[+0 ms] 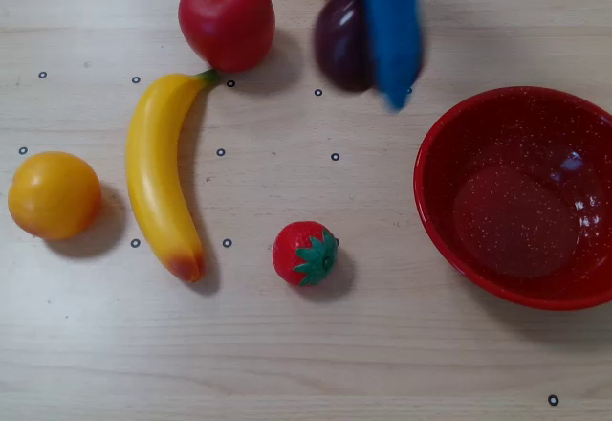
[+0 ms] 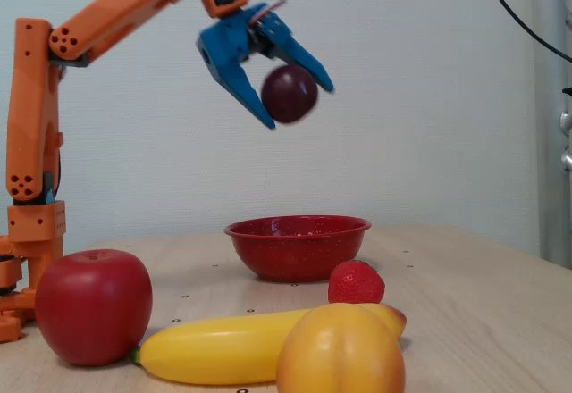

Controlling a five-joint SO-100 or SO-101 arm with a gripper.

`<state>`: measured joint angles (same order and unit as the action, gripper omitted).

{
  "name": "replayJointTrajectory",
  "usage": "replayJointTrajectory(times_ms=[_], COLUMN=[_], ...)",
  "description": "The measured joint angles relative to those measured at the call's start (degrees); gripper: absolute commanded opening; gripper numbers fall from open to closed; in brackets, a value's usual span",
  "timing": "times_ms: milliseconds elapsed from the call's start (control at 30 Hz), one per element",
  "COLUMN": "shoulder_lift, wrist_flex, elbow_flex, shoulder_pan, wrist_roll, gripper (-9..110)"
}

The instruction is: Put plum in the red bowl.

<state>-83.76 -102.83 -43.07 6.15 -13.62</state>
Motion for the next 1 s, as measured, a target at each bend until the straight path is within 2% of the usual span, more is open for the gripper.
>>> replayJointTrajectory(times_ms=[333, 467, 667, 767, 900, 1000], shoulder_lift=[-14.68, -13.18, -0.09, 5.54, 9.40, 10.81], wrist_flex=[25.49, 34.10, 41.75, 42.10, 42.10, 43.24], elbow_flex=[-31.20, -38.58, -38.85, -38.85, -38.85, -38.85], shoulder_pan=[18.28, 23.64, 23.55, 23.55, 22.15, 19.42], wrist_roll=[2.37, 1.41, -2.20, -4.83, -7.91, -9.23], gripper=[0, 0, 1, 14, 39, 49])
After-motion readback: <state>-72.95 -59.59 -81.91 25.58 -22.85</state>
